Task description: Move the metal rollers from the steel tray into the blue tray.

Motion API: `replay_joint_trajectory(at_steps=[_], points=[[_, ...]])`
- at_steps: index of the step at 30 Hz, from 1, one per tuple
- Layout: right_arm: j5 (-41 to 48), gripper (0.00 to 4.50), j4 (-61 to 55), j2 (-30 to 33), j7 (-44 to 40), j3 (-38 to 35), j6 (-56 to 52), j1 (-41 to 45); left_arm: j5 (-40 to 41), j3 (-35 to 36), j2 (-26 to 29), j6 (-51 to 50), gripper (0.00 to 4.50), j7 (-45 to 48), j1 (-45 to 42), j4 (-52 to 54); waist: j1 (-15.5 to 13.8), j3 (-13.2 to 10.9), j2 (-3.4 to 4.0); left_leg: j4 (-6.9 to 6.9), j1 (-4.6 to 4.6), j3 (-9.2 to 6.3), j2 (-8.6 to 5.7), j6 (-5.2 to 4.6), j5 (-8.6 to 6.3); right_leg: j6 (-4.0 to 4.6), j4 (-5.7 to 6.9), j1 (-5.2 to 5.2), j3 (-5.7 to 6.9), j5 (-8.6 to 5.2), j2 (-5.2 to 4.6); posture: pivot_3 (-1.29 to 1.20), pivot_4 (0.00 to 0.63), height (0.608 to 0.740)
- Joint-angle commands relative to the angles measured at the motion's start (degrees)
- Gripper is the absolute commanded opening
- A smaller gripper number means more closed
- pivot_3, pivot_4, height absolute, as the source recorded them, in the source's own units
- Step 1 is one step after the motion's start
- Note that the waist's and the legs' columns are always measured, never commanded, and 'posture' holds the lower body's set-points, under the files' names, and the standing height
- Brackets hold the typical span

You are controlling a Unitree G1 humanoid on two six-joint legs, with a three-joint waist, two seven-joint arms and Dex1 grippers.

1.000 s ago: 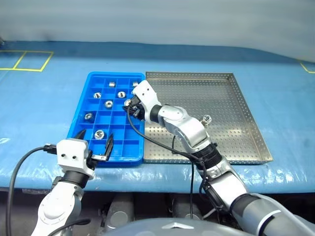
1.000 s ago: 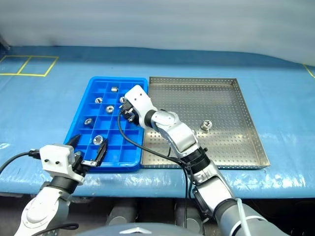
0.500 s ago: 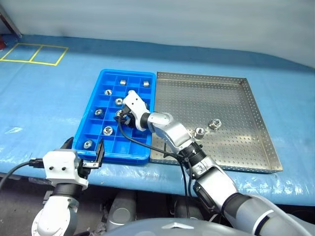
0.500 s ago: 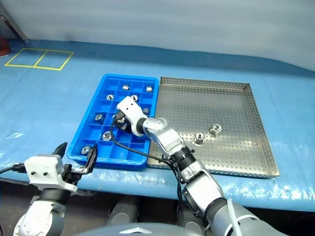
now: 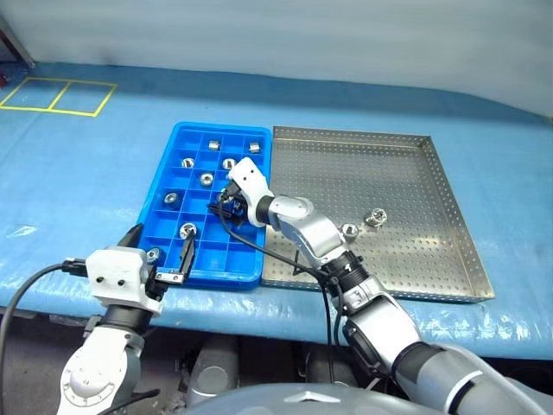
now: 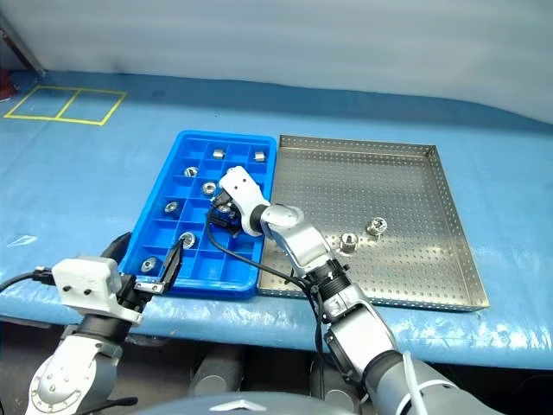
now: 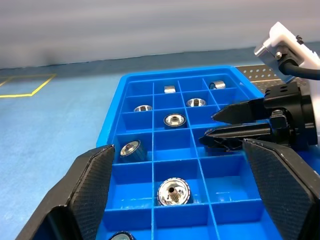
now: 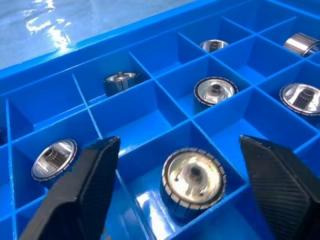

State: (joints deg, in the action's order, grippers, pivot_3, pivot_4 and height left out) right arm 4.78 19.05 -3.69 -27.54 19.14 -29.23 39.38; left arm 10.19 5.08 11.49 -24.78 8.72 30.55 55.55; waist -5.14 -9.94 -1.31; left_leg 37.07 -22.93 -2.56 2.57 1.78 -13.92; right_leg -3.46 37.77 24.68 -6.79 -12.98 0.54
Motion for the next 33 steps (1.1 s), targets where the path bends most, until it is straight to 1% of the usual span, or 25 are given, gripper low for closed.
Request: replay_joint_trajectory(at_steps=[1, 5, 8, 12, 16, 17, 23, 29, 33], points=[[0.8, 4.46, -5.1, 0.5, 0.5, -2.1, -1.3, -0.7, 1.1, -0.5, 0.9, -0.6, 4.50, 1.2, -1.6, -0.7, 0.3, 0.0, 0.02, 0.00, 0.00, 0.00, 0.00, 0.00, 0.00, 0.00, 0.00, 0.00, 0.00, 0.00, 0.00, 0.26, 0.150, 0.740], [1.3, 4.46, -12.3, 2.3, 1.1, -3.8, -4.1, -2.5, 2.1, -1.1, 2.1, -1.6, 4.50, 3.3, -4.8, -2.6, 1.0, 0.0, 0.04, 0.00, 0.00, 0.00, 0.00, 0.00, 0.00, 0.00, 0.01, 0.00, 0.00, 0.00, 0.00, 0.17, 0.150, 0.740], [1.7, 4.46, -19.2, 4.6, 2.6, -6.2, -7.2, -4.6, 3.2, -2.0, 3.5, -2.2, 4.50, 5.0, -8.2, -4.9, 2.3, 0.0, 0.04, 0.01, -0.01, 0.01, 0.00, 0.00, 0.00, 0.00, 0.00, 0.00, -0.01, 0.00, 0.00, 0.11, 0.150, 0.740], [2.0, 4.46, -28.1, 7.9, 5.4, -10.0, -11.8, -8.3, 4.3, -4.0, 5.2, -3.4, 4.50, 7.8, -13.1, -8.4, 4.5, 0.0, 0.06, 0.02, -0.01, 0.02, -0.01, 0.00, 0.00, -0.02, 0.00, -0.02, -0.03, 0.02, -0.02, 0.01, 0.150, 0.740], [2.0, 4.46, -33.2, 9.3, 8.4, -12.5, -15.2, -11.0, 5.3, -5.1, 6.4, -3.5, 4.50, 9.8, -16.0, -10.8, 7.6, 0.0, 0.07, 0.02, 0.00, 0.02, -0.01, 0.00, 0.00, -0.07, 0.02, -0.03, -0.05, 0.04, -0.01, -0.07, 0.150, 0.740], [1.3, 4.46, -34.4, 9.4, 10.3, -13.7, -15.9, -12.1, 5.6, -5.6, 6.5, -3.5, 4.50, 10.4, -17.1, -11.8, 8.6, 0.0, 0.08, 0.02, 0.00, 0.01, 0.00, 0.00, 0.00, -0.08, 0.04, -0.02, -0.05, 0.05, 0.00, -0.08, 0.150, 0.740], [0.4, 4.46, -37.3, 8.6, 17.1, -17.6, -19.1, -16.5, 6.9, -7.5, 7.1, -3.2, 4.50, 13.0, -20.6, -15.2, 12.2, 0.0, 0.08, 0.04, 0.01, 0.00, -0.01, 0.00, 0.00, -0.39, 0.08, -0.04, -0.09, 0.23, 0.01, -0.15, 0.150, 0.740], [-0.6, 4.46, -34.5, 8.3, 20.7, -19.1, -17.4, -18.8, 7.4, -8.9, 7.2, -3.1, 4.50, 14.7, -23.4, -17.8, 15.2, 0.0, 0.08, 0.09, 0.00, 0.02, -0.02, 0.00, 0.00, -0.46, 0.08, -0.05, -0.17, 0.27, 0.01, -0.18, 0.150, 0.740], [0.3, 4.46, -31.7, 7.0, 21.9, -20.3, -16.3, -20.0, 7.6, -9.0, 7.3, -3.1, 4.50, 15.3, -24.2, -18.6, 16.5, 0.0, 0.08, 0.08, 0.01, 0.00, -0.02, -0.01, 0.00, -0.48, 0.08, -0.08, -0.17, 0.28, 0.02, -0.19, 0.150, 0.740]])
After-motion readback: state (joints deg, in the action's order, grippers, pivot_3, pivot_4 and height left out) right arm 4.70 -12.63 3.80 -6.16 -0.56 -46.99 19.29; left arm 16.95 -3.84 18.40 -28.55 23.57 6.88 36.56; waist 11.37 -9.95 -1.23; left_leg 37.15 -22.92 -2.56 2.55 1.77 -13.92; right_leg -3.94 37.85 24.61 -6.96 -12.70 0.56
